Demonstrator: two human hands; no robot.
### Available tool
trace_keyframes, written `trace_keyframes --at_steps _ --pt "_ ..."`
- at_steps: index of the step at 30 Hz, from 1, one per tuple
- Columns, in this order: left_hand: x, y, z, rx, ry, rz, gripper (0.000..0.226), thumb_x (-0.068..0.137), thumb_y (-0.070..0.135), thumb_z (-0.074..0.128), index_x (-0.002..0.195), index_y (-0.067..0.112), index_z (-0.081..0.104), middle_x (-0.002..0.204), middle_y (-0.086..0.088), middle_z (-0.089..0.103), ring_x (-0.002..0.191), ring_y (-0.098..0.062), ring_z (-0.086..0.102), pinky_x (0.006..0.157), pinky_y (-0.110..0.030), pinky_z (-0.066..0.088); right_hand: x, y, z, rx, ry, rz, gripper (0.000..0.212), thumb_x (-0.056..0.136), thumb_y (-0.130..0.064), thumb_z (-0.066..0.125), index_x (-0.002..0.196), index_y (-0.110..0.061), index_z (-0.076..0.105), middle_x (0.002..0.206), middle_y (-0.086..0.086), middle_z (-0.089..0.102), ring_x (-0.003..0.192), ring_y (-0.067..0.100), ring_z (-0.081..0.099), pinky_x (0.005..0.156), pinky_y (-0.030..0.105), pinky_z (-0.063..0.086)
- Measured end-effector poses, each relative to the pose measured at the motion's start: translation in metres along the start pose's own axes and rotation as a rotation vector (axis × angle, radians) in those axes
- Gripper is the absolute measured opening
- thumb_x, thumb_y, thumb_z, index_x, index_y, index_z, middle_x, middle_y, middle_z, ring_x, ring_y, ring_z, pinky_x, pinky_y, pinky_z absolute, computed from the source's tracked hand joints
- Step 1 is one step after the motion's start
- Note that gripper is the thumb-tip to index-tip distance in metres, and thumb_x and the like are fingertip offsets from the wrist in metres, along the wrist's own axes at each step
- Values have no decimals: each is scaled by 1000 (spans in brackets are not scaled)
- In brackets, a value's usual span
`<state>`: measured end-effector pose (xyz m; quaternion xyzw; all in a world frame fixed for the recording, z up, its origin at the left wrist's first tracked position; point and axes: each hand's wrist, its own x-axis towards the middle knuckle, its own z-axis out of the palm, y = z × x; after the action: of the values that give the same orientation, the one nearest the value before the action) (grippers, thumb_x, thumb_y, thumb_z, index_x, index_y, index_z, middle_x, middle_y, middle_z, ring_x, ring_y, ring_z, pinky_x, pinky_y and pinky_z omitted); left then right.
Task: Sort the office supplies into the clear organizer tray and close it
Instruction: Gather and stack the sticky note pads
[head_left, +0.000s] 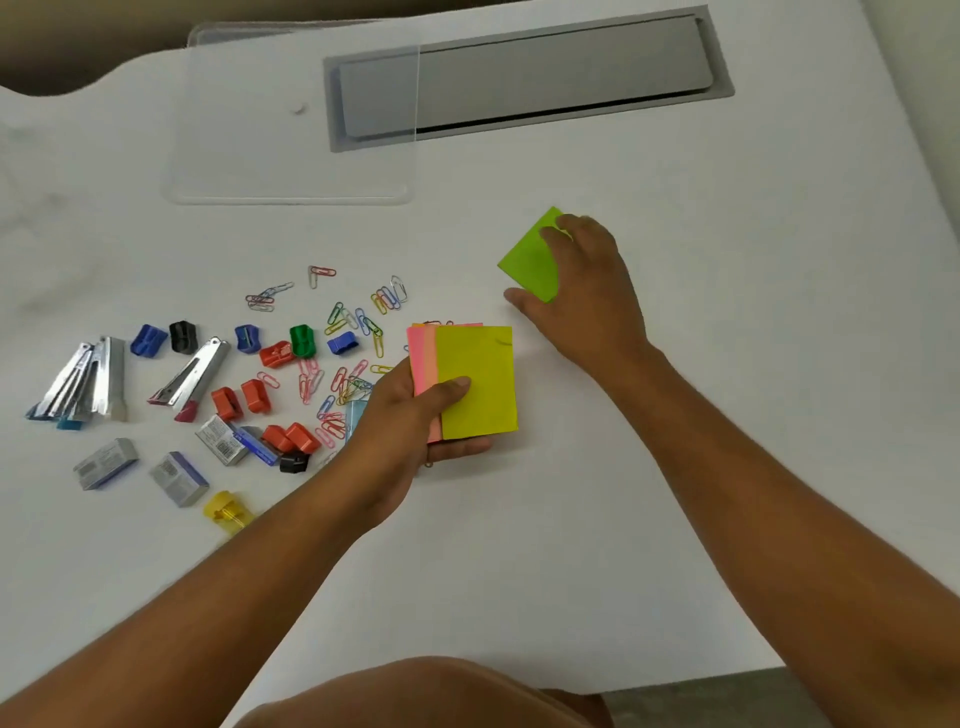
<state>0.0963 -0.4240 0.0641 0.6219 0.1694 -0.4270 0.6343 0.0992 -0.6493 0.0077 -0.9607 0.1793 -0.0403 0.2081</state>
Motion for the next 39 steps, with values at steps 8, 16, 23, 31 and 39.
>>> trace_keyframes --at_steps 8,16,23,31,39 --pt "-9 5 -25 14 22 -4 26 101 18 64 123 31 59 118 -5 75 87 -34 79 58 -37 63 8 0 4 -262 35 -161 30 91 -33 57 90 -7 71 100 11 71 79 40 68 65 44 57" --pt "-21 1 -18 -169 -23 -79 41 102 16 61 142 22 53 132 -12 69 110 -38 72 83 -55 64 -57 -14 -39 146 568 -337 14 92 -7 65 95 -3 78 100 6 79 88 20 76 75 30 60" --pt "-42 1 -6 -232 -168 -78 47 98 36 55 138 12 62 132 -16 71 113 -30 67 98 -51 53 -161 -70 -13 302 388 -542 9 89 -5 72 90 -1 79 112 10 77 110 21 73 89 38 60" --pt "-71 -8 -15 -153 -259 -83 39 103 22 49 141 16 53 125 -19 74 111 -43 72 95 -52 57 -179 -80 -46 505 51 -260 104 72 -42 92 154 -8 37 161 6 35 151 18 32 119 30 37" --pt "-94 -8 -18 31 -314 11 60 89 56 54 141 27 57 129 -5 73 113 -22 73 84 -34 61 -175 -97 -53 580 -183 -165 130 67 -45 92 162 -32 4 161 -20 25 146 -1 29 110 23 43"
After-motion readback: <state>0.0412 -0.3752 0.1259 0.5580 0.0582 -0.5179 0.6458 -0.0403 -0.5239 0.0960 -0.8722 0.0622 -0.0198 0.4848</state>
